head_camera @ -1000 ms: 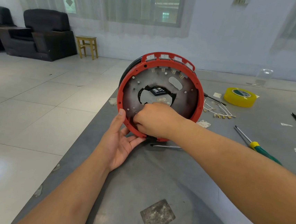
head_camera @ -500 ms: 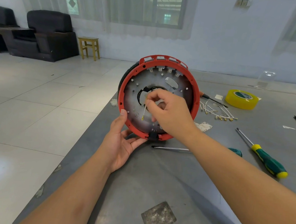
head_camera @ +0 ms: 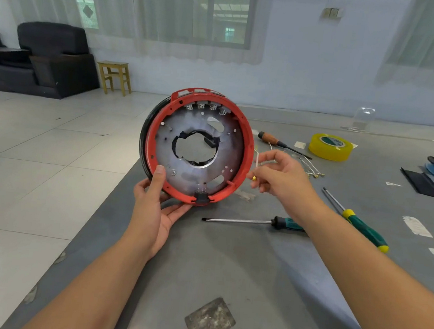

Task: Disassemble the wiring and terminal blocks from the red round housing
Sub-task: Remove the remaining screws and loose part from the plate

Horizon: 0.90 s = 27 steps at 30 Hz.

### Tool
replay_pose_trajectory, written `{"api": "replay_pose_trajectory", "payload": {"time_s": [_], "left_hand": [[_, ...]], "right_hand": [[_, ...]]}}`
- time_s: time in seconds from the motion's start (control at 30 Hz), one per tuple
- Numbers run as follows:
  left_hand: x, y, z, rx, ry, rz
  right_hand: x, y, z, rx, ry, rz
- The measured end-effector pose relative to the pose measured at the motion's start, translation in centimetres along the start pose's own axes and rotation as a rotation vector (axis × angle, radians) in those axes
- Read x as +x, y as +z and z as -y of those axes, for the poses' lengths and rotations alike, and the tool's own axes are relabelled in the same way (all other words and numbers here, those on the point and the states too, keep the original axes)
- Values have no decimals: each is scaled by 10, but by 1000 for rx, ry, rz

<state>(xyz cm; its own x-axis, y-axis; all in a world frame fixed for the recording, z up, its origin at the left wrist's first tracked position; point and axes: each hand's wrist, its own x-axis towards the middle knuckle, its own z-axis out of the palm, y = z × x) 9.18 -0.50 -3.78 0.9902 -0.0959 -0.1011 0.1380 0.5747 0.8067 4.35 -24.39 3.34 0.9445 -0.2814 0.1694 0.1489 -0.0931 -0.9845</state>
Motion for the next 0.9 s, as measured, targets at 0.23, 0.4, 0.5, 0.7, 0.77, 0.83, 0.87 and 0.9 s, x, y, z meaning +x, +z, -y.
{"api": "replay_pose_trajectory", "payload": {"time_s": [0.23,0.4,0.5,0.7,0.77,0.83,0.87,0.9], "left_hand": [[7,6,3,31,46,-5],[12,5,7,56,52,16],[15,4,8,53,45,-1],[17,3,8,53,37,-4],[18,3,8,44,35,-9],[18,2,9,43,33,-9],[18,2,9,42,35,-6],[18,3,10,42,37,-1]], "right_hand": [[48,-46,-45,-206,254,-307],[100,-43,-57,-413,326,-338],[132,-41,-59,-579,333,-345],[173,-33,-66,-961,273,-408],[184,-31,-69,-993,272,-407],[194,-29,-72,-1006,276,-404],[198,-27,-74,-995,272,-396],[201,-26,-75,-973,270,-385]]}}
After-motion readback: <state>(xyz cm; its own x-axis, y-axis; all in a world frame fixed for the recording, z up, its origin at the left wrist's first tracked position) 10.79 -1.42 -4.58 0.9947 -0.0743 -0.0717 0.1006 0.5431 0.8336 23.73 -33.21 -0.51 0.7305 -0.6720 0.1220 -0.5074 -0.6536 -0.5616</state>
